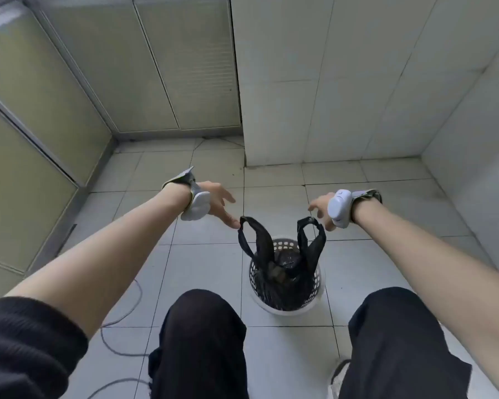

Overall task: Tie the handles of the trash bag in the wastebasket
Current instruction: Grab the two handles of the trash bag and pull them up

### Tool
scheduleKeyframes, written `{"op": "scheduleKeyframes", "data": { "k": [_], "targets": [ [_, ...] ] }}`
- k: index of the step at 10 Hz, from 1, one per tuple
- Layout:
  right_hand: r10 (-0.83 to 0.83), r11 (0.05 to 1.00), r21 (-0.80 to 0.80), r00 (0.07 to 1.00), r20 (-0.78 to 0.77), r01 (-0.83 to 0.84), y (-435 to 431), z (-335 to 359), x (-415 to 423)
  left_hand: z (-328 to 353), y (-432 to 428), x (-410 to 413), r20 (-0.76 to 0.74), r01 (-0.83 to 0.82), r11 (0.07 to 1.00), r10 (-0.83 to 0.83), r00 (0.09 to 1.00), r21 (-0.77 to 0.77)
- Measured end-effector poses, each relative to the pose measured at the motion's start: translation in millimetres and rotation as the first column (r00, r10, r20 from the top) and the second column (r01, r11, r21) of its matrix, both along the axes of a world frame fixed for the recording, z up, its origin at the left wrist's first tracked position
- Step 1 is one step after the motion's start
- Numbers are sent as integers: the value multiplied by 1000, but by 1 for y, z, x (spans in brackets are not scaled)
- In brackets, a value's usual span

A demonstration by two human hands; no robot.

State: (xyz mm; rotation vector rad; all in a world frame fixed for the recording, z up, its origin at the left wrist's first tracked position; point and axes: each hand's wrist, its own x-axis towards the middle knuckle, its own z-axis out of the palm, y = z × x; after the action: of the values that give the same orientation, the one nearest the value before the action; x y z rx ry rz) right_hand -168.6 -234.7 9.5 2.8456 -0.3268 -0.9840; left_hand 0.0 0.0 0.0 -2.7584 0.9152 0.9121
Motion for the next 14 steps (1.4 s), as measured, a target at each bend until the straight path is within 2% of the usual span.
{"op": "scheduleKeyframes", "data": {
  "k": [2,4,6,8,9,10,13,14],
  "targets": [
    [-163,960,247,980,112,131,4,-47,-36,-40,24,-29,-8,-91,996,92,996,18],
    [-107,968,236,988,109,79,1,-68,-65,-66,27,-52,-36,-142,989,143,989,42],
    [-121,918,392,982,142,57,-5,-89,-71,-73,13,-79,-101,-36,995,45,994,93],
    [-126,888,455,986,111,63,-5,-105,-56,-93,1,-85,-198,8,997,-23,980,-76],
    [-106,885,463,990,96,50,-1,-118,-45,-103,-6,-76,-252,-13,988,-27,967,-155],
    [-99,885,462,993,57,61,7,-128,-31,-99,-18,-77,-354,-103,980,37,935,-170],
    [-118,873,484,988,95,58,26,-148,-3,-109,-52,-80,-269,31,985,-77,960,-171],
    [-250,834,527,964,94,165,32,-148,3,-109,-55,-83,-235,75,978,-121,964,-197]
  ]
}}
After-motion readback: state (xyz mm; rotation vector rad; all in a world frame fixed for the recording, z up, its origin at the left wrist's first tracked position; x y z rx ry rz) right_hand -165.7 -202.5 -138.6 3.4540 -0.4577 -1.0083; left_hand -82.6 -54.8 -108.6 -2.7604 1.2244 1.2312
